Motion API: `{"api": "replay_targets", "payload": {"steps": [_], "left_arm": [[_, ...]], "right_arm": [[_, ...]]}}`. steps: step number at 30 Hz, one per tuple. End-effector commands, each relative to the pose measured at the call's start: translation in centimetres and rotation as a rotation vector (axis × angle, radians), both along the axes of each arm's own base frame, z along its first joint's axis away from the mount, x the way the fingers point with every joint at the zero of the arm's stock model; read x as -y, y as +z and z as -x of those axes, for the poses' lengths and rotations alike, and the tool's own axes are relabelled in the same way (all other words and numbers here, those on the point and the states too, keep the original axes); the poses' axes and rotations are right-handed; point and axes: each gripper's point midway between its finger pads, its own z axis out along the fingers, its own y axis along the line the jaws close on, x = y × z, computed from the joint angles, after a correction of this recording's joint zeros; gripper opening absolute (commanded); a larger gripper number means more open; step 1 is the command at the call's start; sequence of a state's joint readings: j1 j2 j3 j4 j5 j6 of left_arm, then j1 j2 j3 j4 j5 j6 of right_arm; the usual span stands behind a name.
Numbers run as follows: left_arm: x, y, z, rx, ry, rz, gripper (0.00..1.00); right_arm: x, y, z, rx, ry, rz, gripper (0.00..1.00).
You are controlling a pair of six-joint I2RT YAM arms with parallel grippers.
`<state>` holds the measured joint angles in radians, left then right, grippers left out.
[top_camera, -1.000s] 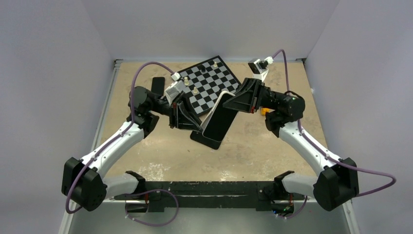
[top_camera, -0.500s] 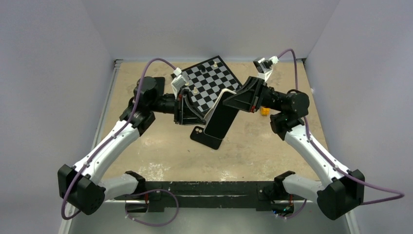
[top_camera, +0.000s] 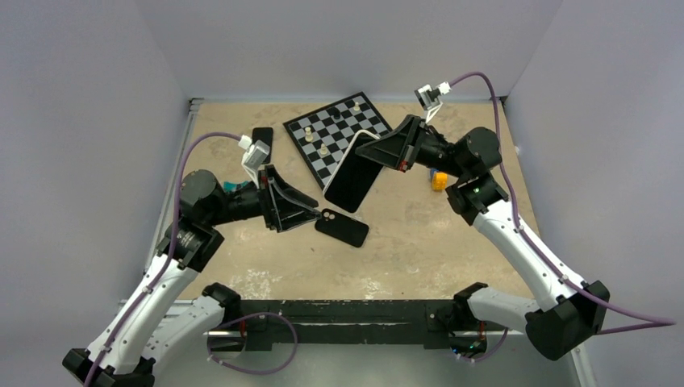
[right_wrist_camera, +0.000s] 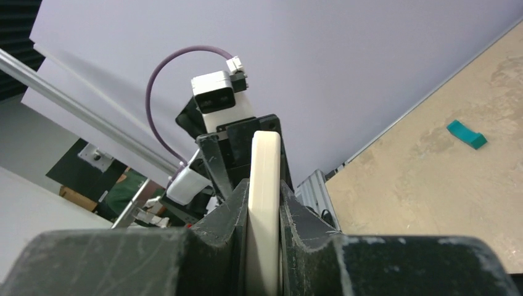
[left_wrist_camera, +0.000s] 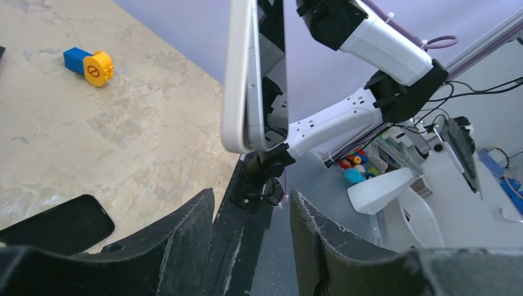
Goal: Take the phone out of the phone case
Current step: Remove the phone case from the phone.
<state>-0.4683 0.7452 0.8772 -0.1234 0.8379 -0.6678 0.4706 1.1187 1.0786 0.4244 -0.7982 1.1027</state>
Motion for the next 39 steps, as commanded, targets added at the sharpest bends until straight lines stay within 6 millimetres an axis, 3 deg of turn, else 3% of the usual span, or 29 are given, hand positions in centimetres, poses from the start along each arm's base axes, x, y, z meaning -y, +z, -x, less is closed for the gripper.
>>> {"api": "replay_targets", "payload": {"steps": [1,10,26,32,39], "left_arm": [[0.5,3.7,1.0,-0.015,-0.033,0.137,0.55],[1.4,3.9,-0.5,-0.057,-0.02,0.169,0.56],[2.3,4.7,-1.6,-0.094,-0.028,0.227,0.55],[2.7,5.1,-2.4,-0.111,-0.023,0.249,0.48],[4.5,5.2,-1.8,-0.126,-0.137,0.231,0.31]], "right_arm": [[0.5,2.4,-0.2,0.055,-0.052,-0.057,0.0],[0.5,2.9,0.0,0.054,-0.036,-0.069,0.0],[-0.5,2.4,0.3,0.047,-0.007,-0.057,0.0],[-1.0,1.9,0.6,0.04,0.008,-0.053,0.0],[-2.3,1.5,1.4,0.102,0.083,0.006,0.0]]}}
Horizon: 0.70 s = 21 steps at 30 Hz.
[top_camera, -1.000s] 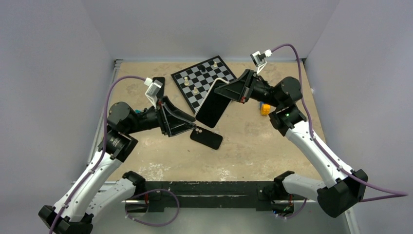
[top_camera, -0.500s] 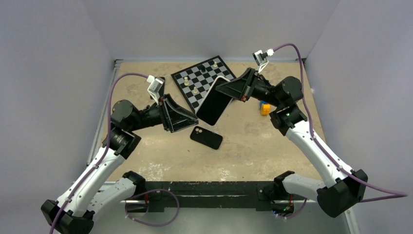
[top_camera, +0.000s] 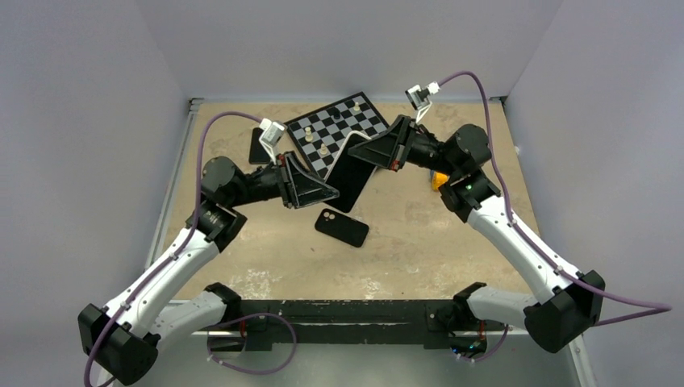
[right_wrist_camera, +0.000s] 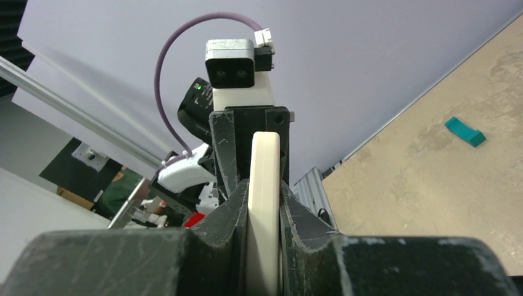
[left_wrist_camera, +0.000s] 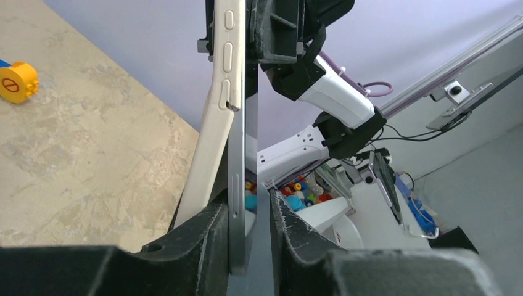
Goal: Take the phone out of the phone case
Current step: Remove the phone case from the phone.
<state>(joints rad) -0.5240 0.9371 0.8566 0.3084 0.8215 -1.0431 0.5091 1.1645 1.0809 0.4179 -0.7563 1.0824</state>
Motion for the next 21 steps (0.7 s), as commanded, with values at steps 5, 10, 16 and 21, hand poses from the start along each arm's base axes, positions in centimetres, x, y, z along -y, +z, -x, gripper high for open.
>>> {"api": "replay_targets", "payload": {"steps": [5,10,16,21], "left_arm": [[1.0,2.2,0.4,0.057,-0.056,0.032,0.0],[0.1,2.4,-1.1,0.015,0.087,0.018,0.0],[-1.5,3.0,-1.9,-0.088,0.208,0.069,0.0],[-3.0,4.0,-1.9,-0.132,0.291,0.114,0.0]], "right_arm": [[-1.0,2.1,2.5,0.165,0.079,0.018,0.0],[-0.2,1.5,1.8,0.134,-0.01,0.045,0.52],[3.1,0.5,-0.2,0.007,-0.224,-0.083,0.75],[3.9,-0.9,1.0,-0.011,-0.205,-0.197,0.74]]}}
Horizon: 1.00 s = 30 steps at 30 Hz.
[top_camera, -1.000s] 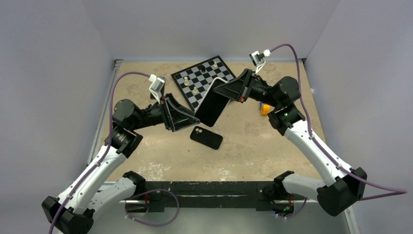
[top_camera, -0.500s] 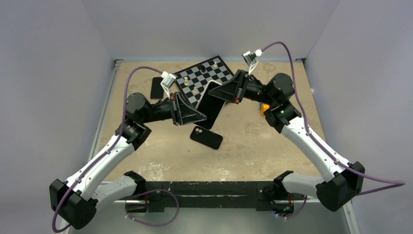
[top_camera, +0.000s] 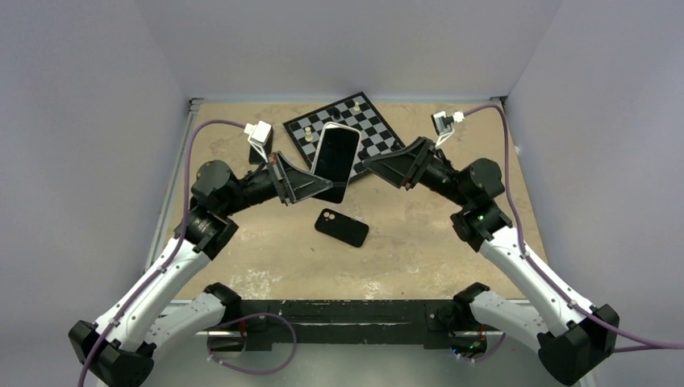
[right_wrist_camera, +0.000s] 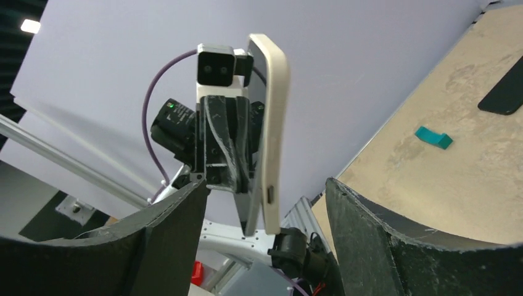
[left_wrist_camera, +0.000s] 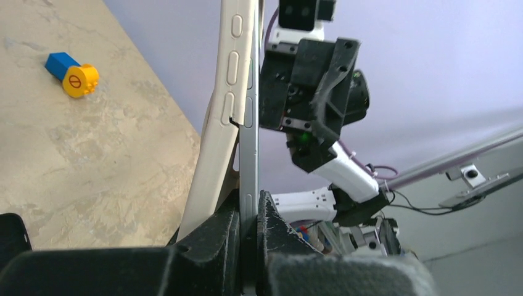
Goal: Take the phone out of the phone case
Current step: Remove the phone case from the phone.
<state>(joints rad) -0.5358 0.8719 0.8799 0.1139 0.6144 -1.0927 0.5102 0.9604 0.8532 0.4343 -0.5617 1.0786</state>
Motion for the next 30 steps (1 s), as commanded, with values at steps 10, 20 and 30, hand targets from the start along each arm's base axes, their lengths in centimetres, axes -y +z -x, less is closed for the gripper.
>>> {"api": "replay_targets", "payload": {"steps": [10,20,30], "left_arm": [[-2.9,5.8,-1.3,-0.056,0.178,0.261,0.0],[-2.5,6.0,-1.3,-0.07,0.138,0.311,0.0],[-2.6,6.0,-1.2,-0.069,0.141,0.32,0.0]], "right_arm": [[-2.7,0.2,3.0,0.047,0.13,-0.135,0.44],[-4.9,-0.7,3.1,0.026,0.206,-0.136,0.38],[-5.1,-1.8,3.2,0.016,0.204,-0.138,0.39]]}}
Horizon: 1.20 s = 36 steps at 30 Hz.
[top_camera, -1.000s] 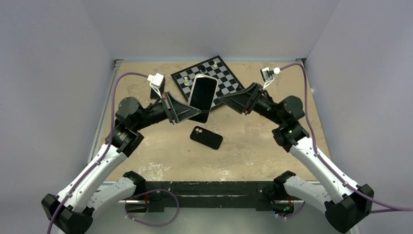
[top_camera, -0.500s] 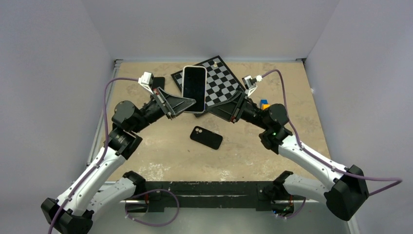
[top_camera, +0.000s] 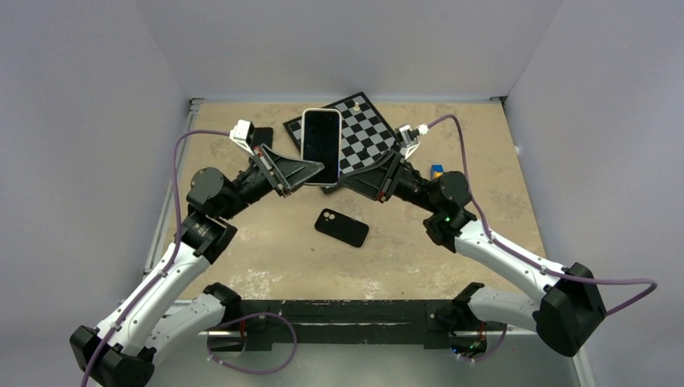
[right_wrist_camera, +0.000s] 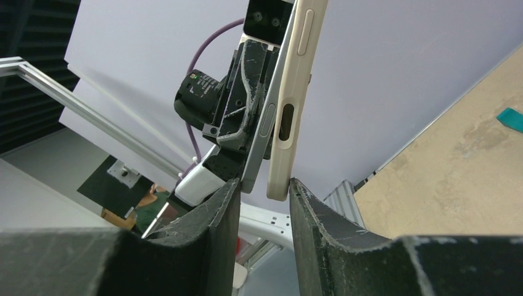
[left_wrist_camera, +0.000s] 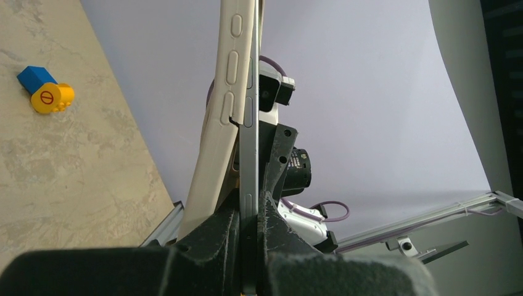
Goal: Take the phone out of the phone case
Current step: Remove the phone case from the phone.
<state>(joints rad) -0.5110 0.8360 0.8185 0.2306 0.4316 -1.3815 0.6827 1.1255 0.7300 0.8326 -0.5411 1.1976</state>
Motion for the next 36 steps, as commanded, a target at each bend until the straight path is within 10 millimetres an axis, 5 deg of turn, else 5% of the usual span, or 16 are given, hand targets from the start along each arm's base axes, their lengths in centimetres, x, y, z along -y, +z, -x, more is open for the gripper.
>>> {"api": "replay_targets", "payload": {"steps": [1,15,24,29,31,36], "left_arm": [[-0.9,4.0,1.3,0.126,0.001,0.099,0.0],[-1.0,4.4,1.6,0.128,-0.001,0.116,0.0],[-0.9,4.4,1.7,0.117,-0.022,0.133,0.0],[-0.6,3.8,2.0,0.108,-0.048,0.129,0.0],[-0.6,3.1,2.0,0.092,-0.047,0.129,0.0],[-0.6,0.7,2.5,0.045,-0.059,0.102,0.0]], "right_arm": [[0.1,0.4,0.8,0.03,0.013,-0.029,0.39],[0.1,0.2,1.0,0.034,0.013,-0.045,0.33],[-1.8,2.0,-0.6,0.052,0.003,-0.046,0.31],[-3.0,3.3,-2.2,0.087,-0.027,-0.061,0.15],[-3.2,4.2,-2.7,0.103,-0.035,-0.08,0.0],[-2.5,6.6,-5.9,0.088,-0.176,-0.066,0.0]]}}
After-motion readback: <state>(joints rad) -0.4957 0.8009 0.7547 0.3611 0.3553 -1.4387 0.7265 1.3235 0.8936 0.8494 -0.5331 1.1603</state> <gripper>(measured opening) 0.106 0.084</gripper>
